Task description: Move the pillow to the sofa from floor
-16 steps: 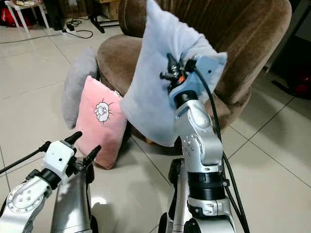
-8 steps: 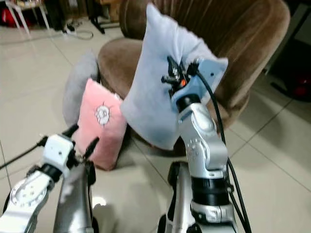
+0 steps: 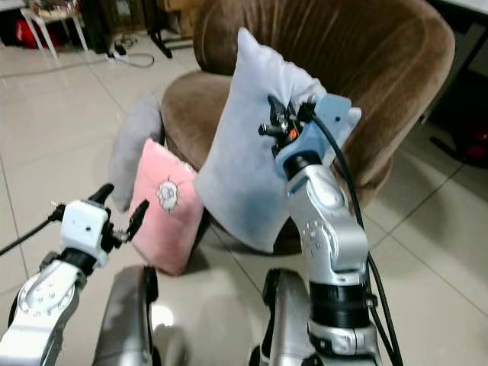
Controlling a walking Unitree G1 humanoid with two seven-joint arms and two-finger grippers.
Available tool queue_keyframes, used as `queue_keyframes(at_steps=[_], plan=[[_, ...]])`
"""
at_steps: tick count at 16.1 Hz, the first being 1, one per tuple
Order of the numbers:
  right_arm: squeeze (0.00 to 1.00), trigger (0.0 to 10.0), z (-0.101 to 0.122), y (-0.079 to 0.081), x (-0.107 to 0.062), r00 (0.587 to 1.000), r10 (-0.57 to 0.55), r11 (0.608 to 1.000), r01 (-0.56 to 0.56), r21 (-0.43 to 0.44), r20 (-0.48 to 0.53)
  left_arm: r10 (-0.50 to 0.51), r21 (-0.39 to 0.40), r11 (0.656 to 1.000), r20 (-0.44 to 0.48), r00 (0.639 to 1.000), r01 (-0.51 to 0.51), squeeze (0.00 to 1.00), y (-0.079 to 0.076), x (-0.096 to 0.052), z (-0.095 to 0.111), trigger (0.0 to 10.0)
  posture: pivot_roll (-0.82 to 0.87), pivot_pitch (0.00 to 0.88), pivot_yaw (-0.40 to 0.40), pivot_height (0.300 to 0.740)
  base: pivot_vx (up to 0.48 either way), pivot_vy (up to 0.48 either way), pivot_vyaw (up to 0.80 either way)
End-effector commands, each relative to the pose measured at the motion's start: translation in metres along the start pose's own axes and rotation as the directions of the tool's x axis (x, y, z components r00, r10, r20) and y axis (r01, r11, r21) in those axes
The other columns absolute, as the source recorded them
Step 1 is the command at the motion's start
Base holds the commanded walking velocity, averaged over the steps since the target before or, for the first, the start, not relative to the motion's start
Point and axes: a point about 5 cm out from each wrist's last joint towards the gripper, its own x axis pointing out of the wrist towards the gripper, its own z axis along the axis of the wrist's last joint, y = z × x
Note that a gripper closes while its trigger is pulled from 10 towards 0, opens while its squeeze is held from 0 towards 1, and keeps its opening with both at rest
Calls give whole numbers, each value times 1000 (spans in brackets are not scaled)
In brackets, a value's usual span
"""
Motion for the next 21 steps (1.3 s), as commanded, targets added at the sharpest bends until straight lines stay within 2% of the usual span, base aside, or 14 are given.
queue_keyframes(at_steps=[1,7,11,15,17,21], plan=[[0,10000,12,4,-1,999,18,1000,-18,-8,50,15,10,1000,6,1000,-15,0,2,0,3,10000,57,0,-65,520,0,0,0],[0,10000,24,4,-1,996,9,1000,-9,2,94,18,10,1000,25,1000,-18,0,3,4,9,10000,52,0,-57,575,0,0,0],[0,10000,32,4,-1,991,-4,998,-5,63,135,6,9,1000,33,999,-6,0,1,7,10,10000,44,0,-49,615,0,0,0],[0,10000,32,-2,-4,991,-34,998,26,60,130,17,14,1000,30,999,-17,0,2,7,9,10000,39,0,-46,650,0,0,0],[0,10000,25,-11,-9,993,-62,998,60,23,103,24,16,1000,24,999,-24,0,3,8,9,10000,38,0,-44,670,0,0,0],[0,10000,20,-15,-13,993,-77,997,75,22,88,24,34,999,29,999,-25,0,3,9,9,10000,38,0,-37,705,0,0,0]])
